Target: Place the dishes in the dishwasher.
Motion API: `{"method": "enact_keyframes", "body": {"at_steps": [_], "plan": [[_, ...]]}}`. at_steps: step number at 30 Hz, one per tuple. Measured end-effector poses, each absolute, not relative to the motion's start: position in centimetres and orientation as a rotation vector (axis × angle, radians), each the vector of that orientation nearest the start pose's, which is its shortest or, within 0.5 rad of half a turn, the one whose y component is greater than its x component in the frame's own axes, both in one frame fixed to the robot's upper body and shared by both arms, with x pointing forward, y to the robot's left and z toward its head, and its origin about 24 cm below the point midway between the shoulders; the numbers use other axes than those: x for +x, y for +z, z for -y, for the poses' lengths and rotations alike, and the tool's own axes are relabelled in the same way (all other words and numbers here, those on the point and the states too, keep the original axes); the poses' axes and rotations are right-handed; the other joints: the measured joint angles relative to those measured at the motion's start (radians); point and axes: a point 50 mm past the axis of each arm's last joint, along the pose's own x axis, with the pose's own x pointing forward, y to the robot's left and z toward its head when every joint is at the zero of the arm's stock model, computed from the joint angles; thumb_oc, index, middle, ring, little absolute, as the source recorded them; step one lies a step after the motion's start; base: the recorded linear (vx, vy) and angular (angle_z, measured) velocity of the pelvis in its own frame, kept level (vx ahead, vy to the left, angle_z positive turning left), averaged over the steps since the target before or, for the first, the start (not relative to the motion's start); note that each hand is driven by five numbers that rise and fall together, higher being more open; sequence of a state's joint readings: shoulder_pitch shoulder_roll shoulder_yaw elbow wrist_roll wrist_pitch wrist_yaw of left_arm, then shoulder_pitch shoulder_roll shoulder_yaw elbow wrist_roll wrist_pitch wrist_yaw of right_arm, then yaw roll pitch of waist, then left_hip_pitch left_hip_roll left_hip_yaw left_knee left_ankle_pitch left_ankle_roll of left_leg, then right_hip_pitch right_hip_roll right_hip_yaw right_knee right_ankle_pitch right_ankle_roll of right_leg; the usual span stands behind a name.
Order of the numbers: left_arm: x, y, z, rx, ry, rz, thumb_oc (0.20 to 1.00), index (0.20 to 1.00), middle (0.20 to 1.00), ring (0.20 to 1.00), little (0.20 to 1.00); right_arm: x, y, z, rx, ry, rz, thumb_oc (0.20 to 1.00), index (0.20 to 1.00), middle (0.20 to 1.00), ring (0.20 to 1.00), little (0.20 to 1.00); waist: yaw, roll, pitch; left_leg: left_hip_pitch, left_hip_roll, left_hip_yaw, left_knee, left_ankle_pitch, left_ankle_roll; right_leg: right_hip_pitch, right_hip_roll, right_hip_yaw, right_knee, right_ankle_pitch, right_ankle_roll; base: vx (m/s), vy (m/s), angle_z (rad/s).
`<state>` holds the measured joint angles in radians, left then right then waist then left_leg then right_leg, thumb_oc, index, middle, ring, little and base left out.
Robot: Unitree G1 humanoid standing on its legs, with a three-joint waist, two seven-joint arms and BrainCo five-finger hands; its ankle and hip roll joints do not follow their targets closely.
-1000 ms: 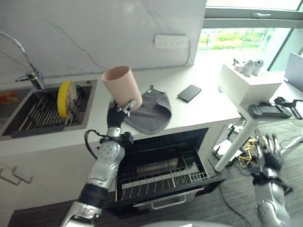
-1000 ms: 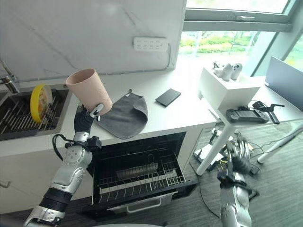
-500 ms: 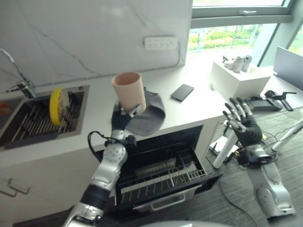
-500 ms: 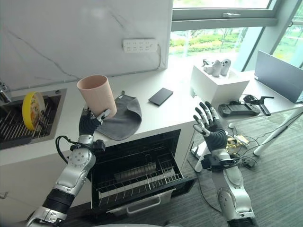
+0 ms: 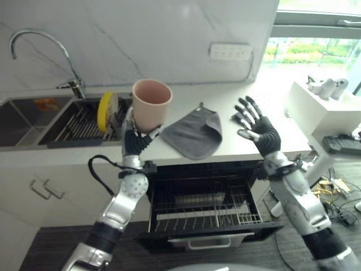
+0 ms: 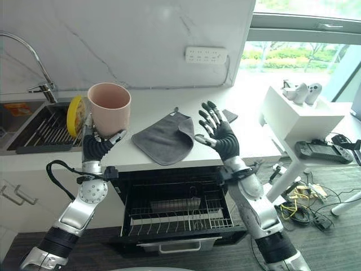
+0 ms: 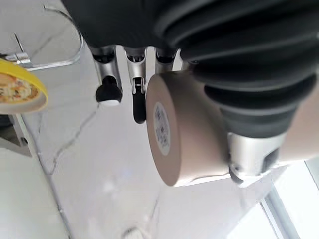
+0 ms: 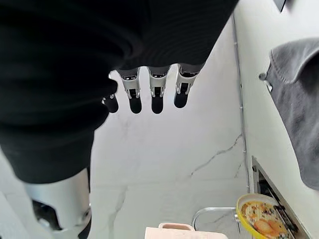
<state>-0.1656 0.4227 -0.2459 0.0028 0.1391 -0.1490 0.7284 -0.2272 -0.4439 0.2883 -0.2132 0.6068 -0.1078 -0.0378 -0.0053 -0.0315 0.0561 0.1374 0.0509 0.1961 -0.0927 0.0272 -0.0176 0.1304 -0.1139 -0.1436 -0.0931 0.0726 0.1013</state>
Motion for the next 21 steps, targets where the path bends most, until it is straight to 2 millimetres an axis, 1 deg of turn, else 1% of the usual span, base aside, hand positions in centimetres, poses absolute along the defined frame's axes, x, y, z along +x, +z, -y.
{"method": "enact_keyframes", "body": {"at_steps": [3, 5, 8, 9, 10, 12, 15, 16, 17, 21], "plan": [[26.8, 10.4, -18.0, 0.382, 0.475, 0.465, 0.200, 0.200, 0.200, 0.200, 0.200, 27.5, 14.5, 12.3, 0.193, 0.393, 0.329, 1.000, 1.000, 1.000, 1.000, 1.000, 0.014, -0.004, -0.002, 0.000, 0.000, -0.008, 0.005, 0.001, -0.001, 0.004, 0.000, -0.007, 0.000, -0.003, 0.000, 0.00, -0.019, 0.08], [26.7, 10.3, -17.4, 0.366, 0.499, 0.472, 0.200, 0.200, 0.200, 0.200, 0.200, 27.8, 15.1, 11.3, 0.204, 0.407, 0.340, 1.000, 1.000, 1.000, 1.000, 1.000, 0.015, -0.006, -0.003, -0.001, -0.001, -0.017, 0.005, 0.002, -0.001, 0.005, 0.000, -0.011, 0.001, -0.003, 0.000, 0.01, -0.015, 0.08], [26.5, 10.2, -17.0, 0.386, 0.561, 0.491, 0.200, 0.200, 0.200, 0.200, 0.200, 28.2, 16.3, 10.3, 0.213, 0.421, 0.370, 1.000, 1.000, 1.000, 1.000, 1.000, 0.016, -0.011, -0.004, -0.001, 0.000, -0.022, 0.005, 0.003, -0.002, 0.008, 0.001, -0.017, 0.001, -0.005, 0.000, 0.01, -0.015, 0.06], [26.6, 10.3, -16.8, 0.401, 0.580, 0.504, 0.200, 0.200, 0.200, 0.200, 0.200, 28.3, 16.6, 10.0, 0.210, 0.428, 0.377, 1.000, 1.000, 1.000, 1.000, 1.000, 0.016, -0.013, -0.004, -0.001, 0.000, -0.023, 0.005, 0.003, -0.002, 0.010, 0.000, -0.022, 0.001, -0.005, 0.000, 0.01, -0.020, 0.11], [26.8, 10.8, -16.5, 0.401, 0.601, 0.532, 0.200, 0.200, 0.200, 0.200, 0.200, 28.4, 17.1, 9.4, 0.208, 0.447, 0.378, 1.000, 1.000, 1.000, 1.000, 1.000, 0.018, -0.016, -0.005, -0.001, 0.000, -0.026, 0.005, 0.005, -0.002, 0.013, 0.000, -0.027, 0.001, -0.007, 0.000, 0.01, -0.017, 0.10], [27.1, 11.2, -16.3, 0.397, 0.614, 0.551, 0.200, 0.200, 0.200, 0.200, 0.200, 28.4, 17.4, 8.8, 0.210, 0.467, 0.382, 1.000, 1.000, 1.000, 1.000, 1.000, 0.018, -0.017, -0.005, -0.001, 0.000, -0.028, 0.005, 0.005, -0.003, 0.014, 0.000, -0.029, 0.001, -0.007, 0.001, 0.01, -0.010, 0.06], [27.3, 11.7, -15.9, 0.421, 0.626, 0.591, 0.200, 0.200, 0.200, 0.200, 0.200, 28.3, 17.0, 7.9, 0.219, 0.485, 0.354, 1.000, 1.000, 1.000, 1.000, 1.000, 0.019, -0.019, -0.006, 0.001, -0.001, -0.033, 0.005, 0.005, -0.003, 0.018, 0.000, -0.033, 0.005, -0.008, 0.001, 0.01, -0.007, 0.04], [27.3, 11.7, -15.6, 0.431, 0.622, 0.597, 0.200, 0.200, 0.200, 0.200, 0.200, 28.3, 16.9, 7.7, 0.221, 0.489, 0.346, 1.000, 1.000, 1.000, 1.000, 1.000, 0.021, -0.019, -0.006, 0.000, -0.001, -0.035, 0.005, 0.005, -0.003, 0.019, 0.000, -0.034, 0.005, -0.009, 0.001, 0.00, 0.000, 0.00], [27.4, 11.8, -14.9, 0.457, 0.601, 0.618, 0.200, 0.200, 0.200, 0.200, 0.200, 28.2, 16.8, 7.0, 0.216, 0.506, 0.332, 1.000, 1.000, 1.000, 1.000, 1.000, 0.024, -0.019, -0.006, 0.001, -0.001, -0.037, 0.005, 0.007, -0.003, 0.019, 0.000, -0.034, 0.005, -0.009, 0.001, 0.00, 0.000, 0.00], [27.9, 12.1, -13.8, 0.493, 0.566, 0.647, 0.200, 0.200, 0.200, 0.200, 0.200, 28.7, 17.0, 6.2, 0.214, 0.513, 0.321, 1.000, 1.000, 1.000, 1.000, 1.000, 0.025, -0.018, -0.006, 0.000, -0.001, -0.045, 0.005, 0.008, -0.003, 0.021, 0.000, -0.037, 0.005, -0.009, 0.001, 0.01, 0.000, 0.02]]}}
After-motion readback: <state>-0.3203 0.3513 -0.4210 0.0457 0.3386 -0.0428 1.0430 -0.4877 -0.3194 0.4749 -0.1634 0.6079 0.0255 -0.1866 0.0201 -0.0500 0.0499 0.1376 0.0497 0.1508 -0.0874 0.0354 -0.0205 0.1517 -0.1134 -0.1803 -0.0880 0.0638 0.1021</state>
